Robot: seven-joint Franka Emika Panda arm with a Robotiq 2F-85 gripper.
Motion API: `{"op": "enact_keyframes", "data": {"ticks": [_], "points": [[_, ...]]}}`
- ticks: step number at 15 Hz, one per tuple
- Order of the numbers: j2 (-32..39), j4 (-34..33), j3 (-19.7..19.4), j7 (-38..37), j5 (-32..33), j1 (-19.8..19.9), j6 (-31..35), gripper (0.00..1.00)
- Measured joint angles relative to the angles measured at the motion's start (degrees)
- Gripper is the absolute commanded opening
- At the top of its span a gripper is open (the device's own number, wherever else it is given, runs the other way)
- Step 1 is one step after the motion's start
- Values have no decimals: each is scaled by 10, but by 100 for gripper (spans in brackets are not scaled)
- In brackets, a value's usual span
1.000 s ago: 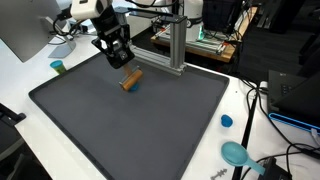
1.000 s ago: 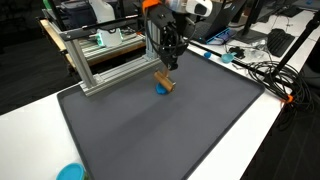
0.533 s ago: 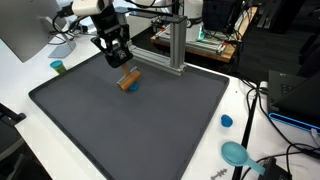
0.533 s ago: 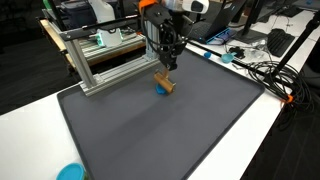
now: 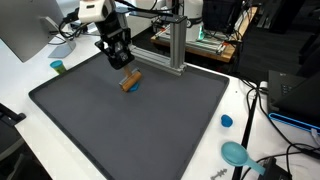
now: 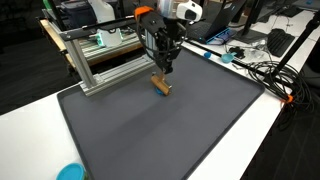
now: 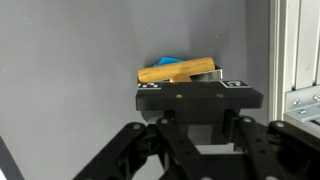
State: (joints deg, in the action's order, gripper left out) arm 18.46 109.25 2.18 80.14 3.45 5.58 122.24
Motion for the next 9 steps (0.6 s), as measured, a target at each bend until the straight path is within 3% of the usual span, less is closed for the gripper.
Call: {"op": "enact_keyframes", "data": {"ticks": [6, 7, 9], "points": [[-4, 15, 0, 39, -6, 7, 19, 22], [-9, 24, 0, 43, -14, 9, 29, 47], [-21, 46, 0, 51, -32, 15, 51, 47]]}}
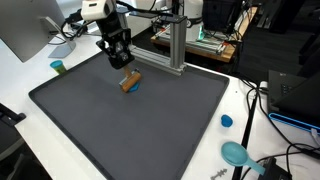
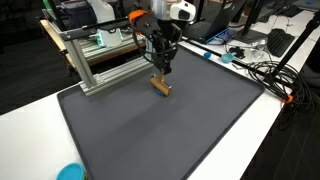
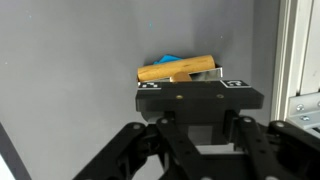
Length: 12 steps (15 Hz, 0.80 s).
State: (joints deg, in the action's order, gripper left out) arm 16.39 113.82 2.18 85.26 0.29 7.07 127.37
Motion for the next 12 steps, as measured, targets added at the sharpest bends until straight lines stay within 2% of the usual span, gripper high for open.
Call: {"op": "enact_keyframes", "data": {"ticks": [1, 2, 7, 12], "points": [[-4, 8, 0, 2, -3, 2, 7, 47], [-7, 12, 0, 3, -4, 3, 11, 22], [-8, 15, 0, 5, -1, 0, 22, 22], [-7, 16, 0, 42, -24, 8, 26, 22]]}}
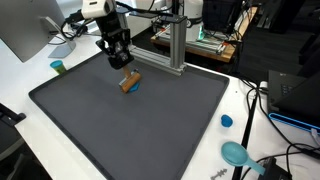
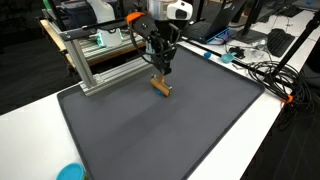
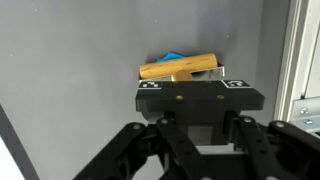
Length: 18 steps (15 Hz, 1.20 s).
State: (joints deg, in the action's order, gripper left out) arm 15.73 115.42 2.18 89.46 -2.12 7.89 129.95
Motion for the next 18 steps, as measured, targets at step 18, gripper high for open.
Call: {"op": "enact_keyframes", "data": {"ticks": [18], "points": [[4, 2, -1, 105, -81, 31, 0, 22]]}}
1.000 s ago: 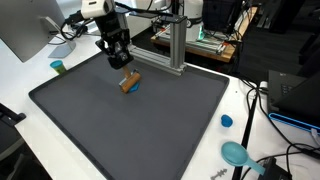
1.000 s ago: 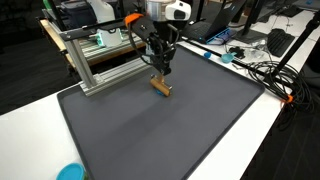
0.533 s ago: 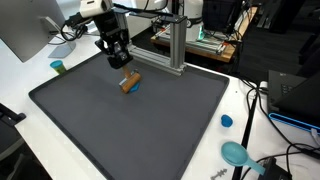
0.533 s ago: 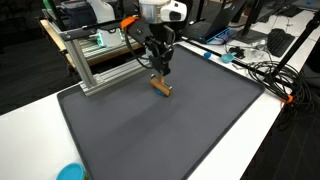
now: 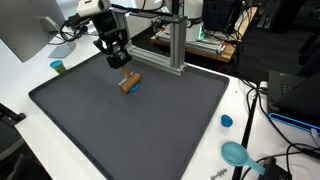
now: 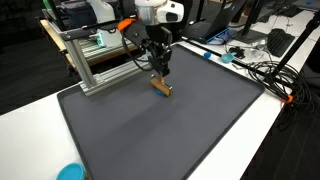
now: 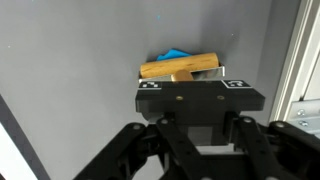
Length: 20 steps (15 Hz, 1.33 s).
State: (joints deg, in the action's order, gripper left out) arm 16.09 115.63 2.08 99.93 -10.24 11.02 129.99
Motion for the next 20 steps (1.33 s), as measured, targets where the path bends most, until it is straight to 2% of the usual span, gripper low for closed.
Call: {"op": "enact_keyframes", "data": {"ticks": [5, 12, 20], "points": [[3, -4, 0, 15, -8, 3, -7, 22], [34, -46, 0, 126, -72, 36, -67, 22], [54, -76, -2, 128, -73, 36, -98, 22]]}}
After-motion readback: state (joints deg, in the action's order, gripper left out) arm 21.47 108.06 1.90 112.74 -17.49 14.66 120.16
